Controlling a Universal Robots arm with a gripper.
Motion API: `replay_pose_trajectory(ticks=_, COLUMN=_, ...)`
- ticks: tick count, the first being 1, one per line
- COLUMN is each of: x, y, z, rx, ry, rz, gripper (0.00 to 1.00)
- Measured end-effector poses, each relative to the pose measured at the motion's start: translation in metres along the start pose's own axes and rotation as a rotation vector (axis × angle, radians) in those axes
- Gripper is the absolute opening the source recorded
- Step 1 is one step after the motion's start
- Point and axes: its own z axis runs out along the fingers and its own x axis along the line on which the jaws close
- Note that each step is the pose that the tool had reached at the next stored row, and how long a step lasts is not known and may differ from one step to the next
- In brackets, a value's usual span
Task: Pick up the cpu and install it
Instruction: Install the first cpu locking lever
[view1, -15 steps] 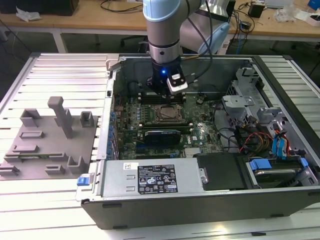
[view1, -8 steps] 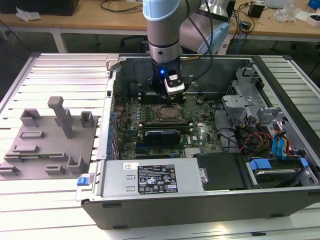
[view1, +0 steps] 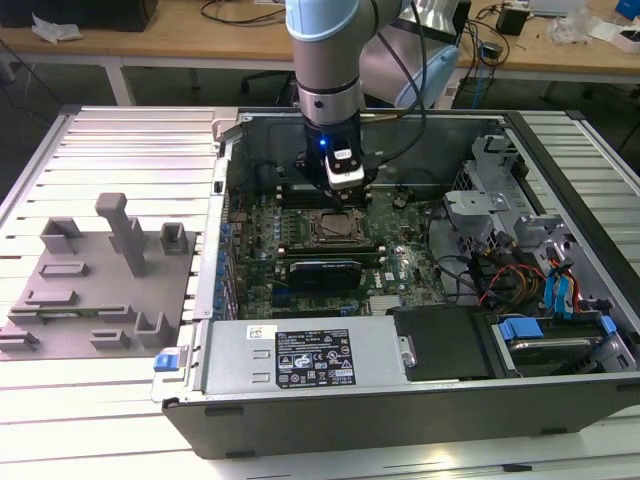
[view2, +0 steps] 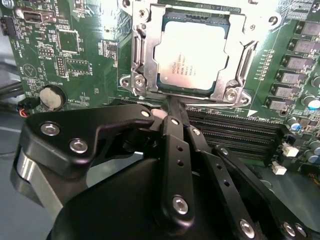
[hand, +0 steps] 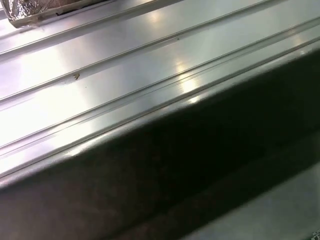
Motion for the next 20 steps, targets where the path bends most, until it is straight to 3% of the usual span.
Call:
replay_pose_trajectory(ticks=7, x=0.0007, y=0.0014, z=0.0001, rx=-0.001, ry=-0.0022, rz=0.0, gripper=0.11)
replay_pose_trajectory(ticks=12, x=0.0012, y=0.0026, z=0.0003, rx=-0.006, ry=-0.0131, rz=0.0, gripper=0.11)
replay_pose_trajectory(ticks=17, x=0.0013, y=0.0027, z=0.0004, rx=-0.0062, ry=-0.0134, rz=0.0, gripper=0.11)
replay_pose_trajectory(ticks=20, x=0.0029, y=0.0023, z=0.0007, rx=-0.0084, ry=-0.0183, rz=-0.001, gripper=0.11)
